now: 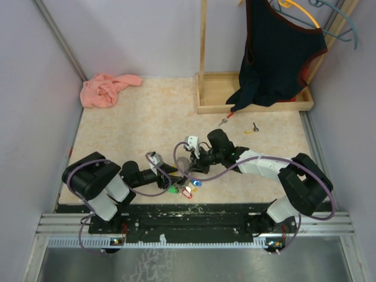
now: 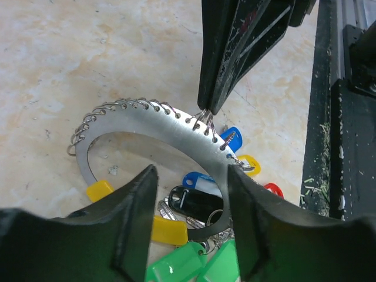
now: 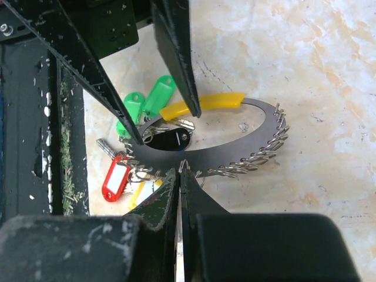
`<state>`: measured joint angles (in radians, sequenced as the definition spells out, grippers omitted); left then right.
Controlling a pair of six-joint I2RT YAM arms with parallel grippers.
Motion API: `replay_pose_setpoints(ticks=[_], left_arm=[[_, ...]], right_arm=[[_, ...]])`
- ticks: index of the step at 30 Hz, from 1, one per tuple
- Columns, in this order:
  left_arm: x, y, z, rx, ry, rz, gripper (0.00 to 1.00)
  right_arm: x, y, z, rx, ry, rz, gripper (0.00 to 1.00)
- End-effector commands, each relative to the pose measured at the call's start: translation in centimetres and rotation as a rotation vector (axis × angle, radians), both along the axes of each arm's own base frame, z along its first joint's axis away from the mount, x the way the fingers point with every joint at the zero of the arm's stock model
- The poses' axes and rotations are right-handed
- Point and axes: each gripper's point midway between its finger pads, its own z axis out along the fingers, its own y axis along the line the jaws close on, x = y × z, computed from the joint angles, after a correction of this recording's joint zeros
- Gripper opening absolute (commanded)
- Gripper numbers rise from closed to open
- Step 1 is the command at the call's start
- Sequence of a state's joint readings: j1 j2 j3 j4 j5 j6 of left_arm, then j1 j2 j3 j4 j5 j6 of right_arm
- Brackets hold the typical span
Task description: Put the keys on the keyring
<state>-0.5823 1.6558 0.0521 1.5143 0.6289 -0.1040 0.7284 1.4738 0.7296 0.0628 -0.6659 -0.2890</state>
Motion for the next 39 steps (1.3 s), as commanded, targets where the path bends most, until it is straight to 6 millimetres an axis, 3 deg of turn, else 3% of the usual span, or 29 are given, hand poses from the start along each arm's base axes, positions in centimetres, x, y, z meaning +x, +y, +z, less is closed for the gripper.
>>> replay_pose_setpoints(ticks=[1,6,33,35,39], left_arm=[[0.2,-1.3,4.8,-0.129,-0.221,-0.077,0.6],[1.1,-1.7,4.6,-0.117,-0.255,-0.077,0.63],[0.6,-3.1,5.6,-0.127,-0.357,-0.199,0.42],[0.7,-3.2,5.7,-0.128,-0.36,-0.202,0.36],[0.7,-3.1,5.6,-0.124,-0.361,-0.197,0.12]], right_arm=[[1.3,1.6,3.1,0.091,-0.093,0.069,0.0],[0.9,1.9,3.4,0.109,-0.091,0.103,0.0],[0.9,2.3,3.0,0.097,-0.066,0.143,0.0],[0.8,2.3,2.9,0.094,-0.065,0.146,0.0],[0.9,2.1,3.0,0.09,-0.069,0.141,0.0]])
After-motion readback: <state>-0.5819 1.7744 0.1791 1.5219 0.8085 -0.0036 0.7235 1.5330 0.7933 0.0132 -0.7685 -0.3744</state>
